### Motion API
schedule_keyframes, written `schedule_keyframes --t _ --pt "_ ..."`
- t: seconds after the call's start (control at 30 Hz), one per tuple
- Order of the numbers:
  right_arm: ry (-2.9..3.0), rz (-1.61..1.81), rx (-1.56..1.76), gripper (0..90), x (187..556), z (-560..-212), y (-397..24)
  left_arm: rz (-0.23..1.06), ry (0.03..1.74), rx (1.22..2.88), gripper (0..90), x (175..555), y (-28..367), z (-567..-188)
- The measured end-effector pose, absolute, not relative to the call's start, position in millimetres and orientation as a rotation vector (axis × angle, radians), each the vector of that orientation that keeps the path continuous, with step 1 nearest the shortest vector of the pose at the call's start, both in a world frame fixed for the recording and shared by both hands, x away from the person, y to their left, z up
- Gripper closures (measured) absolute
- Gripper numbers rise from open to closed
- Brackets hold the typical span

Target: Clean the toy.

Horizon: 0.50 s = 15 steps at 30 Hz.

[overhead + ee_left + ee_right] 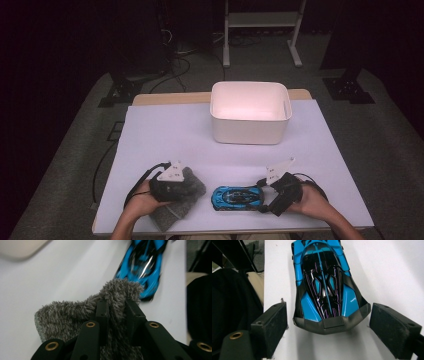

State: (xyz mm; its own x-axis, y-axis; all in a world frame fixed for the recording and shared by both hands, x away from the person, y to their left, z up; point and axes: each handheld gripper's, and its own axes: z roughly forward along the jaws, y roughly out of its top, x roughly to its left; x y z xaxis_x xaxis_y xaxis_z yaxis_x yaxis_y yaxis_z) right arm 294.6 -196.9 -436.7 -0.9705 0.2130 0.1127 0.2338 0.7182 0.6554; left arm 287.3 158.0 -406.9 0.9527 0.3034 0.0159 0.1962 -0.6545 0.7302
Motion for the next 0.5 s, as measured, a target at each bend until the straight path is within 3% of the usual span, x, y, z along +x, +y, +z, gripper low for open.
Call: schedule_keyframes --t 0.2,0.5 --pt "-2.884 -1.12 -0.357 13.8 293 -442 -199 0.111 0.193 2.351 75.0 296 104 -403" --pt "-2.898 -1.106 -0.326 13.8 294 -451 -195 0.023 0.107 2.369 74.9 300 66 -414"
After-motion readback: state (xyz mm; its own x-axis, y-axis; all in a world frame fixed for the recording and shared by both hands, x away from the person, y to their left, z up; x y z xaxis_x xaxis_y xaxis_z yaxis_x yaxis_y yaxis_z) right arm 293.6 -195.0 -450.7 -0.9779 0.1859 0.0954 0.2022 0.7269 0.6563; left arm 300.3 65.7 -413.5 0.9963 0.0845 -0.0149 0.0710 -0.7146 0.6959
